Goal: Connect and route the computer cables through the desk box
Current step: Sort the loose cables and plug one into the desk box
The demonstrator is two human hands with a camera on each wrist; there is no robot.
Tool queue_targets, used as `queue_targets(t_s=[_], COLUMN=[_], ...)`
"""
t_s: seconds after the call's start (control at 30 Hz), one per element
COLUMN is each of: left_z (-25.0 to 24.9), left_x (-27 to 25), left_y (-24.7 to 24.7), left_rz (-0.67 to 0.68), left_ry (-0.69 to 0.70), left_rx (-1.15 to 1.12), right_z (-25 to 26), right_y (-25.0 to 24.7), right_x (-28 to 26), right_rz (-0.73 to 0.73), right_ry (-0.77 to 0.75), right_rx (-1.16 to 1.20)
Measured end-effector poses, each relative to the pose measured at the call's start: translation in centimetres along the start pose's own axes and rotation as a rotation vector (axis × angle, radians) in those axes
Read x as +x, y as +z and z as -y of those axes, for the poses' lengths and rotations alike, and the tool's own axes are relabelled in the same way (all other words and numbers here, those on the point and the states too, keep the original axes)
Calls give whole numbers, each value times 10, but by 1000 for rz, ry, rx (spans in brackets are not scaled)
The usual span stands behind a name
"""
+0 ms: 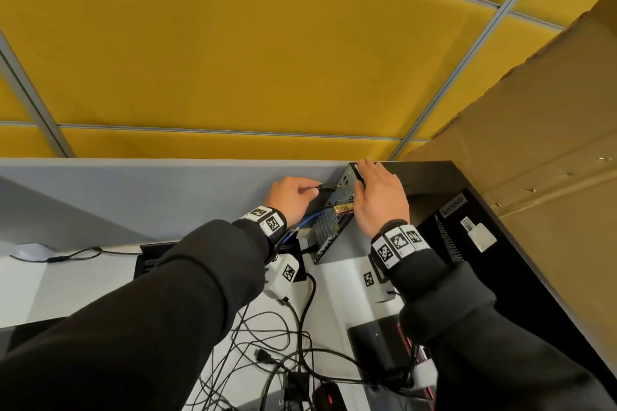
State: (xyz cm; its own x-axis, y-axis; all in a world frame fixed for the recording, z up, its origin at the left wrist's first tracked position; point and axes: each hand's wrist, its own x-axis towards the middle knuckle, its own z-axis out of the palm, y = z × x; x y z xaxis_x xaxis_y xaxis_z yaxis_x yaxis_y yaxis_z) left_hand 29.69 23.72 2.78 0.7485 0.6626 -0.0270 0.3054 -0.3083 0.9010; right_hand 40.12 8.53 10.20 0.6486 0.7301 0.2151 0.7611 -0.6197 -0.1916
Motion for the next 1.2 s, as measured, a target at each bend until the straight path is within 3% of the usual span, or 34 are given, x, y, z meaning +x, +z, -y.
queue_targets(t_s=[0.2,0.73,0.83,0.93,1.0,1.07,1.13,1.2], left_z=[2,-5,-6,-1,12,33,65,100], left_x=[2,8,11,10,7,-5,-27,-55], left_y=[7,11,7,-1,-14,-37,-61,-77], left_rz=[-97,-68,-16,151,204,121,35,44], left_ry=[9,104,98,92,57,-33,-141,-249], left_rx=[-95,82,60,45,63,-33,-128,-97], right_z=[3,1,3,0,-1,1,9,20], right_y=[3,15,14,11,9,8,12,23], right_x=[1,1,2,2,-2,-18,-43,-69], right_rz=[-46,-144,-147,-82,-53,-97,-216,-303], right_ry=[10,-12,-20,-10,-7,-55,-198,-333], right_rx=[-18,20,21,43,79,226,399,474])
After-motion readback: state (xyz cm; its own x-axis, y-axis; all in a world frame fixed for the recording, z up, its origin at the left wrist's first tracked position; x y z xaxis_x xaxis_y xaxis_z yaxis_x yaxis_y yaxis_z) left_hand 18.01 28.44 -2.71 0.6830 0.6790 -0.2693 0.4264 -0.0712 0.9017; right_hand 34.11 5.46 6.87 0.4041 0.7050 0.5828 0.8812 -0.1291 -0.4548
